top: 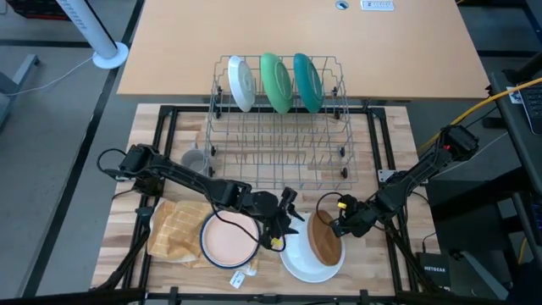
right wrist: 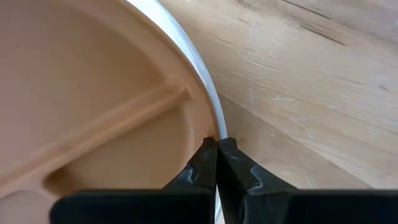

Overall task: Sort dishes
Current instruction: Put the brown plate in the dish rack

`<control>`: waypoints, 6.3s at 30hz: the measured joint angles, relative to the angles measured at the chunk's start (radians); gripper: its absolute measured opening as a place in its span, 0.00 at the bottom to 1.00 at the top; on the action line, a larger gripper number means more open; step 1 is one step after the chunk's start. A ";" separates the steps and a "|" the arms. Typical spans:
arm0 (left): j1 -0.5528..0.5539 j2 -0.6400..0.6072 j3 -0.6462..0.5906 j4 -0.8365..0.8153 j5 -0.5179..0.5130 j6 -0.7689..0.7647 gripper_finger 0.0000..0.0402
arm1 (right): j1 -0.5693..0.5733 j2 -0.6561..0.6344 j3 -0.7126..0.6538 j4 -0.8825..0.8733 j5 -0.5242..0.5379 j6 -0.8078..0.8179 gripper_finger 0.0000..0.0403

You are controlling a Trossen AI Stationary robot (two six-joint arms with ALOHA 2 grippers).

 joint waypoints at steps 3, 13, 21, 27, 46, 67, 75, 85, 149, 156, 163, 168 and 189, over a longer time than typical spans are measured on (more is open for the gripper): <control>0.000 0.014 0.000 0.014 0.000 0.105 0.44 | 0.000 0.000 0.000 0.003 0.000 0.000 0.02; -0.004 0.109 0.000 0.150 -0.020 0.290 0.44 | 0.000 0.000 -0.001 0.010 0.005 0.000 0.02; -0.009 0.171 0.000 0.221 -0.013 0.487 0.44 | 0.000 0.002 -0.004 0.043 0.006 0.000 0.02; -0.013 0.172 0.000 0.222 -0.012 0.536 0.44 | 0.000 0.002 -0.004 0.058 0.005 0.000 0.02; -0.022 0.174 0.000 0.188 -0.063 0.453 0.27 | 0.000 -0.001 -0.002 0.226 0.005 -0.034 0.02; -0.124 0.174 0.000 0.201 -0.243 0.118 0.18 | 0.000 -0.399 -0.002 0.242 0.238 -0.379 0.02; -0.129 0.174 0.005 0.219 -0.294 -0.164 0.05 | 0.000 -0.627 -0.001 0.244 0.357 -0.597 0.02; -0.137 0.174 0.092 0.214 -0.296 -0.574 0.06 | 0.000 -0.785 -0.001 0.242 0.365 -0.747 0.02; 0.243 -0.387 0.083 -0.722 -0.635 -1.605 0.04 | 0.000 -0.831 -0.001 0.242 0.349 -0.942 0.02; 0.356 -0.408 0.082 -0.534 -0.468 -1.448 0.04 | 0.000 -0.831 -0.001 0.242 0.349 -0.942 0.02; 0.468 -0.518 0.082 -0.511 -0.387 -1.407 0.04 | 0.000 -0.831 -0.001 0.242 0.349 -0.941 0.02; 0.499 -0.629 0.083 -0.473 -0.377 -1.275 0.04 | 0.000 -0.831 -0.001 0.242 0.375 -0.943 0.02; 0.619 -1.165 -0.487 -0.379 -0.300 -1.381 0.04 | 0.000 -0.831 -0.001 0.242 0.543 -0.911 0.02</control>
